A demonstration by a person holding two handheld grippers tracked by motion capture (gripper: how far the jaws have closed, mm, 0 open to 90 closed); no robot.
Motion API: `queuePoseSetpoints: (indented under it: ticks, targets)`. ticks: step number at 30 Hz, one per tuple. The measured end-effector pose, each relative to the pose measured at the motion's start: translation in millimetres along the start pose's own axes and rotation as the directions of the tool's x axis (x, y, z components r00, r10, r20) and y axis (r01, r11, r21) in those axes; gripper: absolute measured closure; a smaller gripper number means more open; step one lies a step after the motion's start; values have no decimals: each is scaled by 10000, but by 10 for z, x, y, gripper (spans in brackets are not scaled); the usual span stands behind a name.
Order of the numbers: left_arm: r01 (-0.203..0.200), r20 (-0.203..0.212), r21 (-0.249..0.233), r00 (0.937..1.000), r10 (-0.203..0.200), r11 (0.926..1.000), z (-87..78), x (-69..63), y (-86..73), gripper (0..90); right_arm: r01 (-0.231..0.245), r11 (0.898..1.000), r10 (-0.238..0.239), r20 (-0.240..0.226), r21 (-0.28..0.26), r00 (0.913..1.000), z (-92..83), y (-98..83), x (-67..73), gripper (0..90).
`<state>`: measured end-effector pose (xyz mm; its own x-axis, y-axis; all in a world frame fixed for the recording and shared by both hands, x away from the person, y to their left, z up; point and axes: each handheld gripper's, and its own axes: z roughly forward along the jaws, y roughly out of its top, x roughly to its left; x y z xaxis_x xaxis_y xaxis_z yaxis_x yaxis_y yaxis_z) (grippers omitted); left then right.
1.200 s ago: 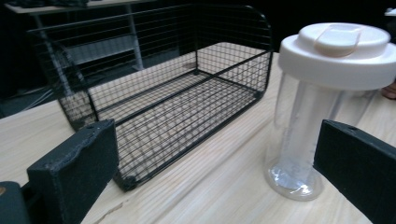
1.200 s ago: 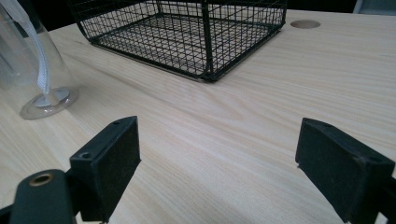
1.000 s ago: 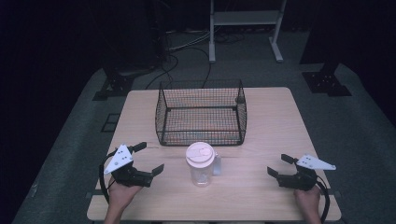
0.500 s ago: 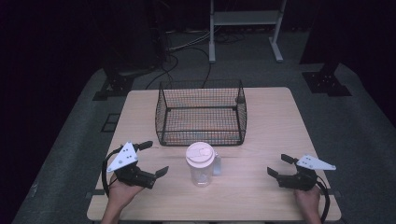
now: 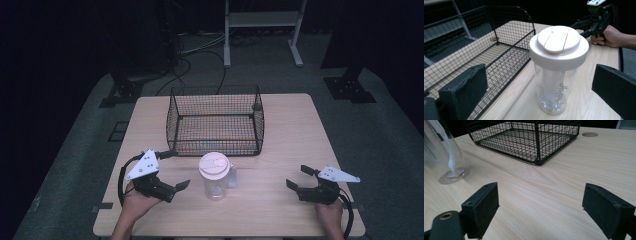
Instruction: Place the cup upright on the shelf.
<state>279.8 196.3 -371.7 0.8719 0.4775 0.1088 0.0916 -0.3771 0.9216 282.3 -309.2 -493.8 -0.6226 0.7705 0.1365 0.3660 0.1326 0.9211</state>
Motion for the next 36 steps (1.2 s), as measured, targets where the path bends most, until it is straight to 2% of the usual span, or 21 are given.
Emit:
queuePoseSetpoints:
  ticks: [11,17,25,36]
  targets:
    - [-73,595,140,9982,65,9999,125,-54,65,0,58,10000,-58,-63,-54,10000,-5,1,8,128]
    - [-155,953,304,9954,125,9994,193,-87,122,0,81,10000,-82,-72,-43,9999,-4,1,10,128]
    - [-86,1307,583,9914,9,9983,305,-80,142,0,102,9999,-103,-94,-57,9999,-7,2,11,128]
    - [-144,1554,887,9878,4,9960,427,-84,171,0,119,9999,-120,-131,-82,9998,-9,3,14,128]
